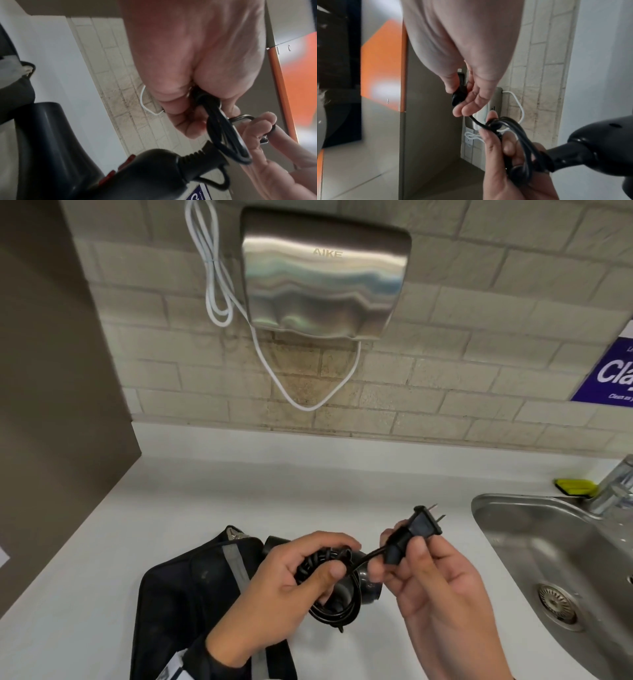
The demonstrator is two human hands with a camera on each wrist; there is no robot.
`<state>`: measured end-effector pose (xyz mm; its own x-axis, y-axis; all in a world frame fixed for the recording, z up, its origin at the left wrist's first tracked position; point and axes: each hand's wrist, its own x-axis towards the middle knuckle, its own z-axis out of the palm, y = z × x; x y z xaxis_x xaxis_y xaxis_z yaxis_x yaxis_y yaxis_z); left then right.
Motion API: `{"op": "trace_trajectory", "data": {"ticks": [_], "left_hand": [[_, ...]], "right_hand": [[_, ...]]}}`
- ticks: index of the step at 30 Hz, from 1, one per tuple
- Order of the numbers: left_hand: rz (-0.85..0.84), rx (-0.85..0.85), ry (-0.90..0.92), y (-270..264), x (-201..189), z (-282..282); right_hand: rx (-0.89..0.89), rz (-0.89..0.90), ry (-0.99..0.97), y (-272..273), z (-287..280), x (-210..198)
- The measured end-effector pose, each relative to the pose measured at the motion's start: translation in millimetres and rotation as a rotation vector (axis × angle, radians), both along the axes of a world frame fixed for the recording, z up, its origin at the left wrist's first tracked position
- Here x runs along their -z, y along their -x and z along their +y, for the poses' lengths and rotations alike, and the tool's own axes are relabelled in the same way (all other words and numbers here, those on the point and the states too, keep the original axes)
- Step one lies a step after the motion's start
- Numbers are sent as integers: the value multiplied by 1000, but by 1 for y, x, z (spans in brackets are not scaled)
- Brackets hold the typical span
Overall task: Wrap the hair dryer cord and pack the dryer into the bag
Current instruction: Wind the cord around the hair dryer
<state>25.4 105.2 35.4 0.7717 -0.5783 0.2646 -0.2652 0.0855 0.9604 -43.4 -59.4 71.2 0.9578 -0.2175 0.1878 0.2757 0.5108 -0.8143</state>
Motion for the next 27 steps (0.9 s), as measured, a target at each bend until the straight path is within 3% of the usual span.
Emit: {"op": "trace_trajectory", "data": {"ticks": [3, 8, 11, 14, 20, 24, 27], "left_hand": [[-47, 12, -56, 1, -3, 2], [-272, -133, -153, -1, 1, 2], [-352, -168, -156, 0, 3, 0], [-389, -174, -164, 0, 4, -1], [-398, -147, -149, -2, 4, -4], [-381, -135, -128, -2, 3, -6], [-373, -157, -112, -4, 5, -5]], "right_hand": [[0, 43, -112, -3, -5, 0], [94, 148, -185, -8, -7, 5], [269, 238, -17, -11, -9, 20], [399, 250, 319, -12, -7, 29], [239, 193, 564, -13, -3, 41], [302, 180, 874, -14, 0, 52], [289, 198, 822, -15, 1, 53]]}}
